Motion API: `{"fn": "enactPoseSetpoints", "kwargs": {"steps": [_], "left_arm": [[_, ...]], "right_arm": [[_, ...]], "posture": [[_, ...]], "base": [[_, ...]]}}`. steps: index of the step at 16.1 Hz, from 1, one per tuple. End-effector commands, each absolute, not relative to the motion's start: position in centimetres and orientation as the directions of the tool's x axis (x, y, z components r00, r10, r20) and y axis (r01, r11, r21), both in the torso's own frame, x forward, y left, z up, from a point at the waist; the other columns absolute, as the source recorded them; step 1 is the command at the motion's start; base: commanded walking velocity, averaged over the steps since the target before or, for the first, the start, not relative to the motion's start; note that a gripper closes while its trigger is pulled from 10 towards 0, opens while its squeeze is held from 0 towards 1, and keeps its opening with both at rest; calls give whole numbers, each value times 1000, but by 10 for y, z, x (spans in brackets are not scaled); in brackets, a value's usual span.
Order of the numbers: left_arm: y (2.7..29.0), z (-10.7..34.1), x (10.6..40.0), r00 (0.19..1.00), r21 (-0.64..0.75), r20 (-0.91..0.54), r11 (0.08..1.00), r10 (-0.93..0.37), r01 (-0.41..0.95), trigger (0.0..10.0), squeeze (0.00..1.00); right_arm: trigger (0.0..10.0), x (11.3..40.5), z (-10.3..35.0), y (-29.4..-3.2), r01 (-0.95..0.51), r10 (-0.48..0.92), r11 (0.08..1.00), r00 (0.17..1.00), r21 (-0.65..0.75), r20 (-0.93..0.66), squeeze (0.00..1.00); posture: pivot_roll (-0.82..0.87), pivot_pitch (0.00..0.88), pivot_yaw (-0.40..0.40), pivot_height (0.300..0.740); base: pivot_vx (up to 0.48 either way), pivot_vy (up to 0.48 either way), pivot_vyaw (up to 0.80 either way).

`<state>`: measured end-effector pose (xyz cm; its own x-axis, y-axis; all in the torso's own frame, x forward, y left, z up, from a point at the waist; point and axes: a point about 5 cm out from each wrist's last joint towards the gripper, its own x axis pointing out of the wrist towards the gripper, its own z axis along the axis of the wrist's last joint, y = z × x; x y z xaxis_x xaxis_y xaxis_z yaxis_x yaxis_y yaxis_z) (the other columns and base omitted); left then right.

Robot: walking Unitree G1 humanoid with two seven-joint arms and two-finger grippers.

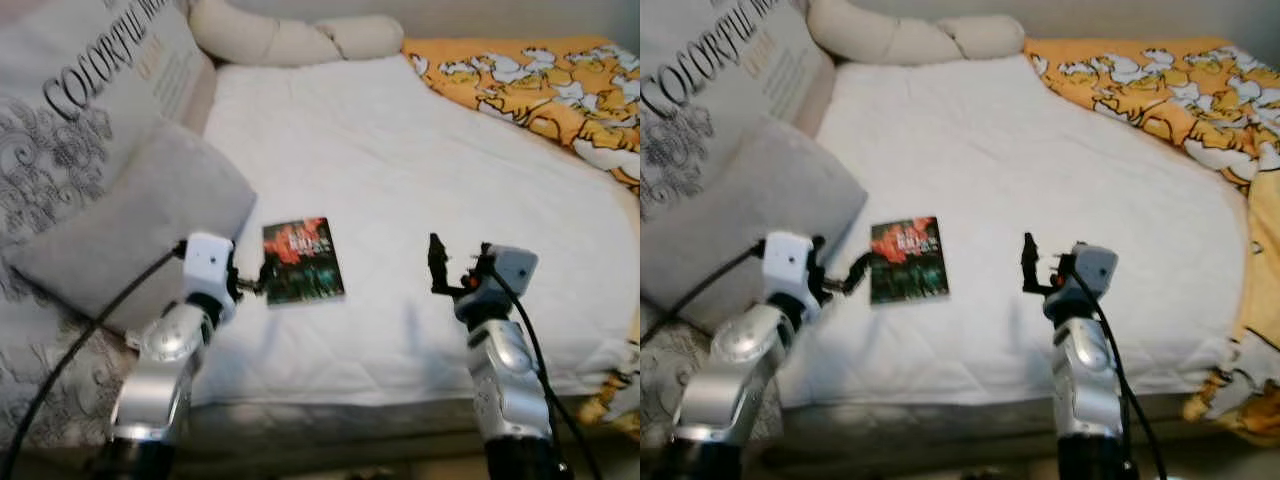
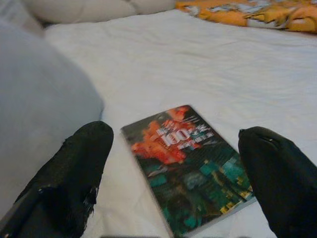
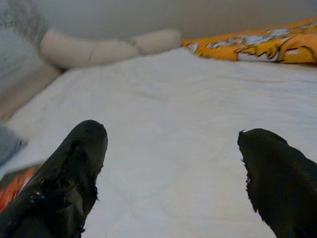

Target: Clean up the room

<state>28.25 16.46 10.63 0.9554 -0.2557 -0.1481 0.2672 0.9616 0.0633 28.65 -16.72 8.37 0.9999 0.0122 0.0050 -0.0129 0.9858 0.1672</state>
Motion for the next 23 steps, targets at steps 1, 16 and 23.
{"fn": "enactPoseSetpoints", "kwargs": {"steps": [1, 16, 23], "left_arm": [[171, 106, 283, 963, 85, -150, 968, -223, 237, 10000, 0], [174, 96, 296, 972, 79, -148, 978, -181, 194, 10000, 0], [173, 93, 293, 970, 112, -156, 973, -185, 203, 10000, 0]], "right_arm": [[10000, 288, 89, -159, -47, 45, 990, 999, 130, 18, 1000], [10000, 298, 91, -158, -70, 74, 995, 996, 71, -54, 1000], [10000, 294, 82, -163, -70, 74, 997, 991, 42, -110, 1000]], "posture": [[44, 0, 24, 740], [-3, 0, 34, 740], [22, 0, 29, 740]], "base": [[0, -439, 0], [0, -435, 0], [0, -395, 0]]}}
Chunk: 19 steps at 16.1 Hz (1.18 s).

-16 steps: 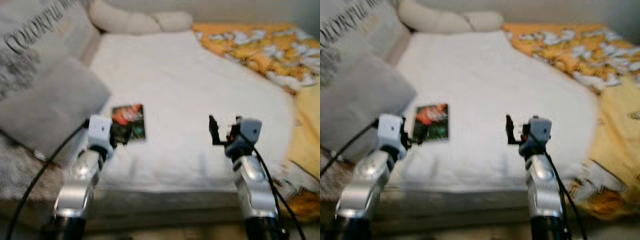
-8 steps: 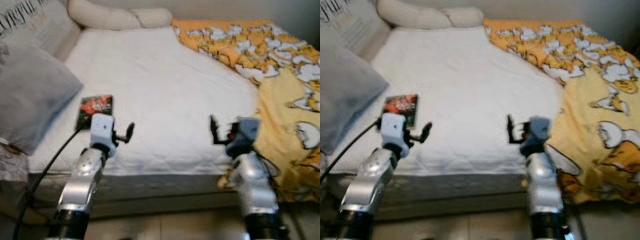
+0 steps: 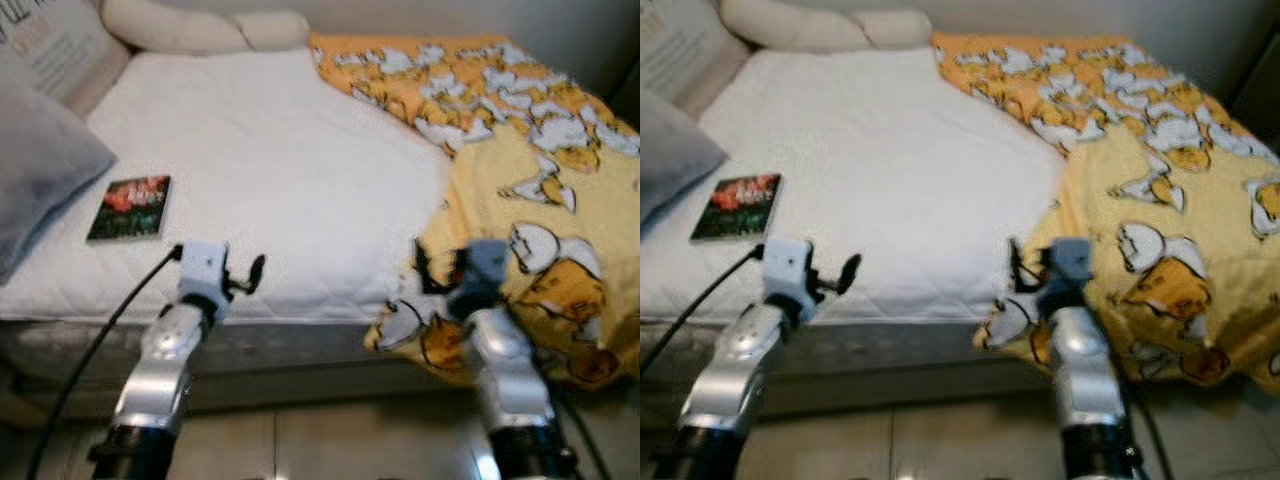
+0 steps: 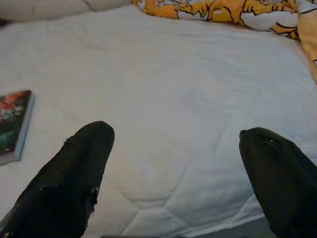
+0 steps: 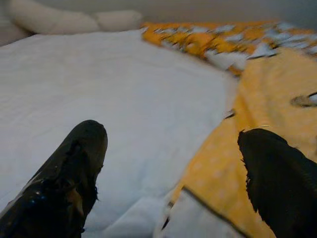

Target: Clean up the room

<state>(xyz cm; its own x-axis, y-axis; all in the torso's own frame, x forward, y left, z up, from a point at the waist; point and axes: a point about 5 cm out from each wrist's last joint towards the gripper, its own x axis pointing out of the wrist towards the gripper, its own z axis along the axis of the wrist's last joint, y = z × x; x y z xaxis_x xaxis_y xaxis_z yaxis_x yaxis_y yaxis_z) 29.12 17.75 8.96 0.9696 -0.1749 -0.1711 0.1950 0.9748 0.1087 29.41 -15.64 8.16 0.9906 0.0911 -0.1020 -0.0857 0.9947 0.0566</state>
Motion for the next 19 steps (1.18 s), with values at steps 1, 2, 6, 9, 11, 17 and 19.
{"fn": "enactPoseSetpoints", "kwargs": {"steps": [1, 2, 6, 9, 11, 17, 19], "left_arm": [[173, 92, 292, 970, 117, -156, 971, -189, 208, 10000, 0], [173, 92, 292, 970, 107, -158, 973, -186, 204, 10000, 0], [176, 98, 294, 976, 80, -126, 979, -178, 188, 10000, 0], [174, 100, 294, 974, 54, -109, 977, -199, 205, 10000, 0], [174, 101, 295, 974, 35, -103, 978, -200, 205, 10000, 0], [175, 98, 295, 972, 25, -122, 978, -201, 205, 10000, 0], [176, 96, 295, 971, 26, -135, 979, -199, 204, 10000, 0]], "right_arm": [[10000, 293, 79, -161, -72, 78, 996, 988, 50, -131, 1000], [10000, 293, 78, -160, -77, 83, 996, 987, 48, -135, 1000], [10000, 293, 79, -155, -107, 114, 992, 985, 60, -128, 855], [10000, 295, 81, -154, -107, 115, 992, 984, 63, -135, 0], [10000, 298, 81, -155, -91, 100, 994, 984, 64, -149, 0], [10000, 301, 87, -151, -107, 116, 991, 984, 78, -133, 0], [10000, 301, 88, -151, -115, 123, 991, 984, 68, -130, 0]], "posture": [[30, 0, 27, 740], [31, 0, 28, 740], [31, 0, 32, 740], [29, 0, 31, 740], [26, 0, 33, 740], [25, 0, 34, 740], [27, 0, 33, 740]], "base": [[0, -311, 0], [0, 0, 0], [0, 0, 0], [0, 0, 0], [0, 0, 0], [0, 0, 0], [120, 0, 0]]}}
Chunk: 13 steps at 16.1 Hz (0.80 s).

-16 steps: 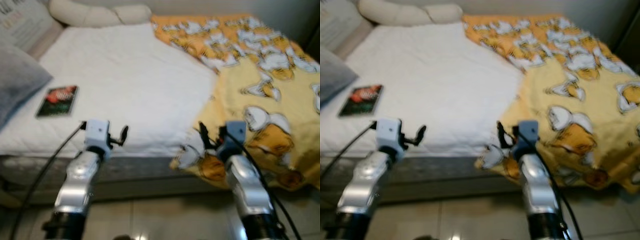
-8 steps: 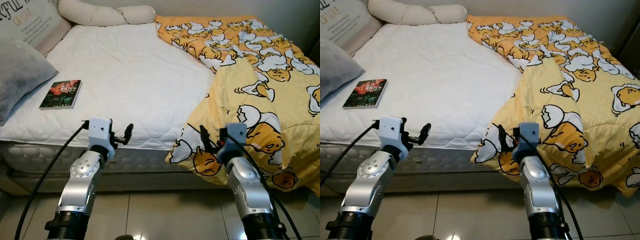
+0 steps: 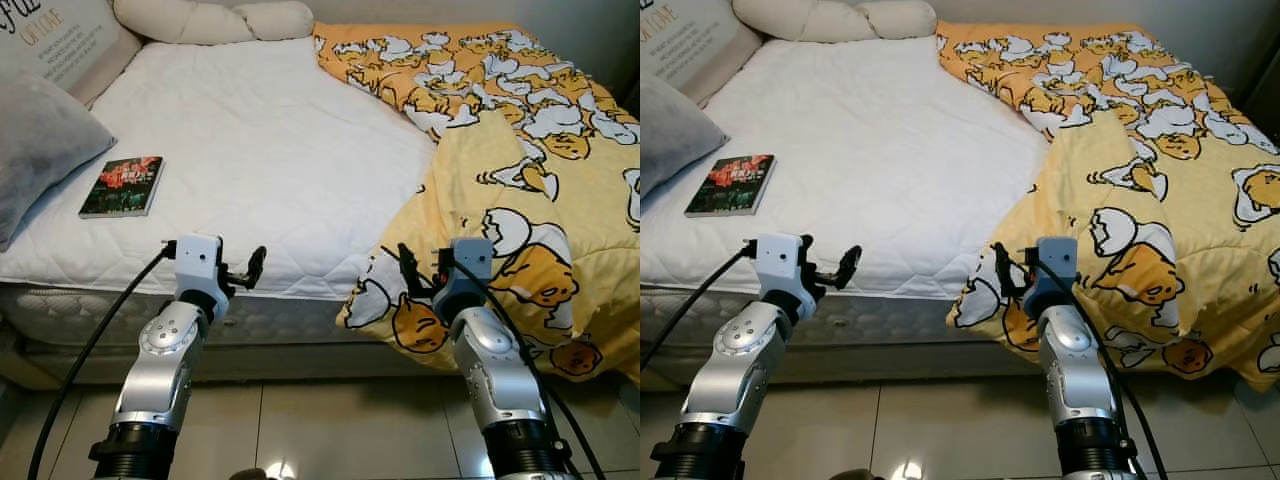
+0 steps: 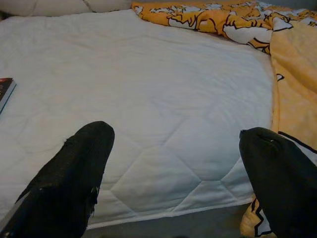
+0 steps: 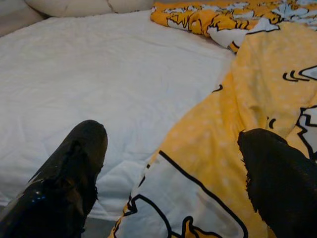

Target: Clean up the room

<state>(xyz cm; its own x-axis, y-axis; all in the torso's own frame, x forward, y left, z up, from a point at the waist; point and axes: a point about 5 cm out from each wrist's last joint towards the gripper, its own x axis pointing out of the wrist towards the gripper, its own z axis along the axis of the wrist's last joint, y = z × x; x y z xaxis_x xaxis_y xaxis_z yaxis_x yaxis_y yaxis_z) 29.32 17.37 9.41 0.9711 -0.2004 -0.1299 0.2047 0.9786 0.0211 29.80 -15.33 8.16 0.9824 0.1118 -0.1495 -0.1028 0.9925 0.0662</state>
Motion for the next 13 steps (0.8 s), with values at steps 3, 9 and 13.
{"fn": "enactPoseSetpoints", "kwargs": {"steps": [3, 9, 13], "left_arm": [[176, 95, 295, 970, 20, -136, 979, -199, 204, 10000, 0], [178, 95, 295, 972, 4, -136, 981, -190, 193, 10000, 0], [179, 95, 295, 973, 3, -137, 982, -184, 186, 10000, 0]], "right_arm": [[10000, 301, 87, -152, -115, 125, 991, 982, 72, -145, 0], [10000, 300, 87, -150, -132, 136, 990, 980, 39, -148, 0], [10000, 299, 85, -145, -143, 145, 989, 979, 27, -144, 0]], "posture": [[28, 0, 32, 740], [27, 0, 29, 740], [31, 0, 26, 740]], "base": [[166, 0, 0], [314, 0, -213], [338, 0, 0]]}}
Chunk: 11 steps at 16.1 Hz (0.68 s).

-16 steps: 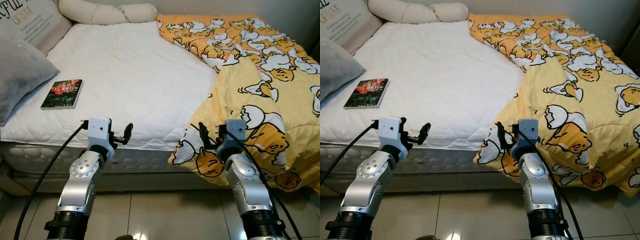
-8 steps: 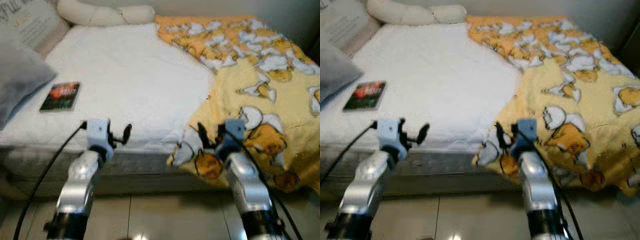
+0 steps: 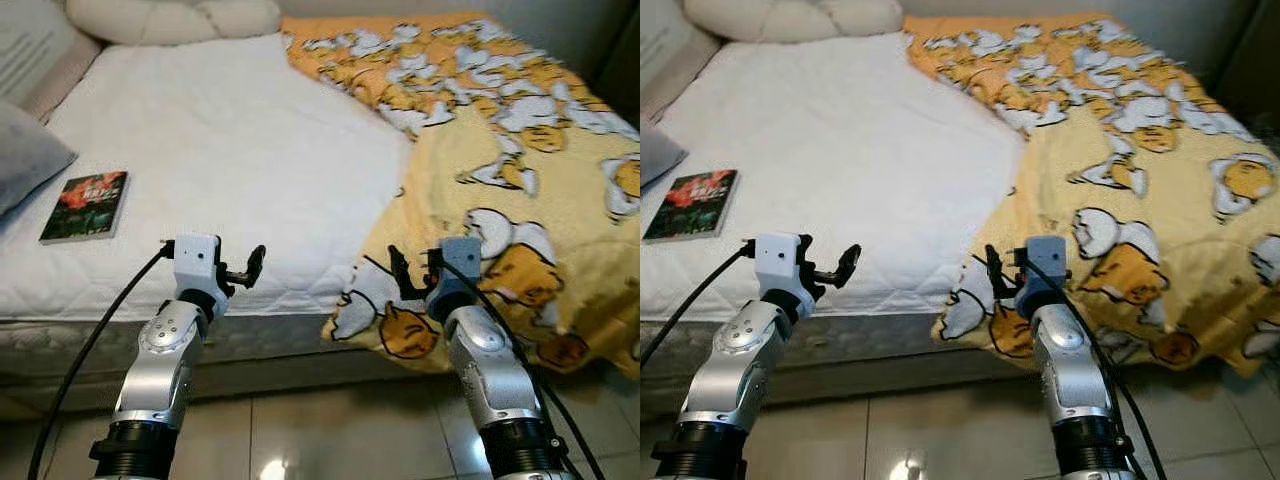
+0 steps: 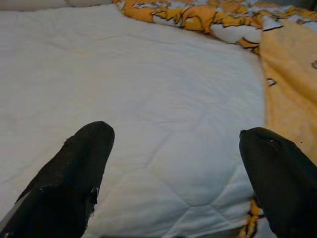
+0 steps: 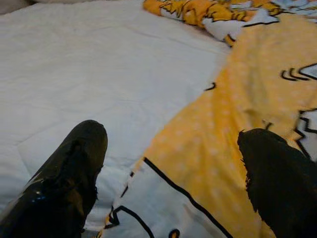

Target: Clean up the room

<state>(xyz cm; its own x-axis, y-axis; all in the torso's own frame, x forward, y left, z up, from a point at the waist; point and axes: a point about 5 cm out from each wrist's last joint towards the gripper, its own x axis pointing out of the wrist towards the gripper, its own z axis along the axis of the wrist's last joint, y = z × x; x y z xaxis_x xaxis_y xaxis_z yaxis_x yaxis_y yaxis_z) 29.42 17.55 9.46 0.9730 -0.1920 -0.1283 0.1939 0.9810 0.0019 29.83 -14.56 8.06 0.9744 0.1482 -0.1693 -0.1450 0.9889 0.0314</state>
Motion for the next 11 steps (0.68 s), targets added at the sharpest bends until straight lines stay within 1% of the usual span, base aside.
{"fn": "enactPoseSetpoints", "kwargs": {"steps": [1, 11], "left_arm": [[180, 95, 295, 973, 3, -136, 983, -184, 186, 10000, 0], [177, 93, 294, 970, 2, -139, 980, -197, 199, 10000, 0]], "right_arm": [[10000, 299, 85, -145, -149, 150, 989, 978, 19, -144, 0], [10000, 298, 84, -146, -159, 158, 987, 976, 3, -150, 0]], "posture": [[31, 0, 26, 740], [31, 0, 25, 740]], "base": [[337, 0, 0], [345, 0, 0]]}}
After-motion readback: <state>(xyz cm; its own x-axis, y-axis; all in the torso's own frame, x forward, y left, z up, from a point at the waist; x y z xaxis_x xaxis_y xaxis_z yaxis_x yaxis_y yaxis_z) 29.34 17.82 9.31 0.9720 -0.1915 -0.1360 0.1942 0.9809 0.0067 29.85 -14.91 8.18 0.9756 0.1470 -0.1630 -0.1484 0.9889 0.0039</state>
